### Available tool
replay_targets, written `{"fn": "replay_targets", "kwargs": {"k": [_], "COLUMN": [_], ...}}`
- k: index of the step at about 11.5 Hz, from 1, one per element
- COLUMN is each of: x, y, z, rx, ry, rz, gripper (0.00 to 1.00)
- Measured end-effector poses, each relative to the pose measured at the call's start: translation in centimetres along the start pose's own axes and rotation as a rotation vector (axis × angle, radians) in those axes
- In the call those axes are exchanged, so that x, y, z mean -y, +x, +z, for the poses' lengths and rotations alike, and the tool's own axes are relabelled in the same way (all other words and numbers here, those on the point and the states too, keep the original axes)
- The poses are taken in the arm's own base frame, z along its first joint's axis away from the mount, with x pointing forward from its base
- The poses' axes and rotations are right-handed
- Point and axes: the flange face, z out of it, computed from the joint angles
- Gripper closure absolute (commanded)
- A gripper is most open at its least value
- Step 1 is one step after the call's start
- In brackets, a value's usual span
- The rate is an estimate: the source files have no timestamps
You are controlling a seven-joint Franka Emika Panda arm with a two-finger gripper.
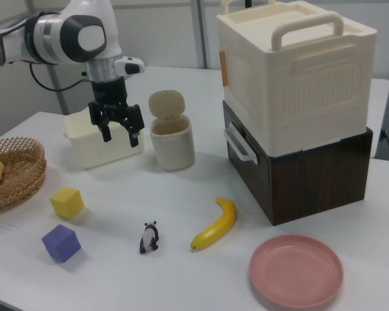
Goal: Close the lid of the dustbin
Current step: 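Move the gripper over the cream dustbin's raised flip lid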
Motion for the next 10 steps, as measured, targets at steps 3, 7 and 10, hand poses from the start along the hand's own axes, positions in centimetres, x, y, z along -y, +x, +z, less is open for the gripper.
{"fn": "replay_targets", "kwargs": {"k": [3, 7, 10], "x": [1.0, 2.0, 2.3], "y": [2.0, 5.9, 8.3], "z": [0.2, -0.5, -1.7], "rx": [-0.107, -0.38, -0.595], "ry": [0.008, 0.074, 0.089], "rz": [-0.013, -0.003, 0.0], "gripper": [0.76, 0.98, 0.98]}}
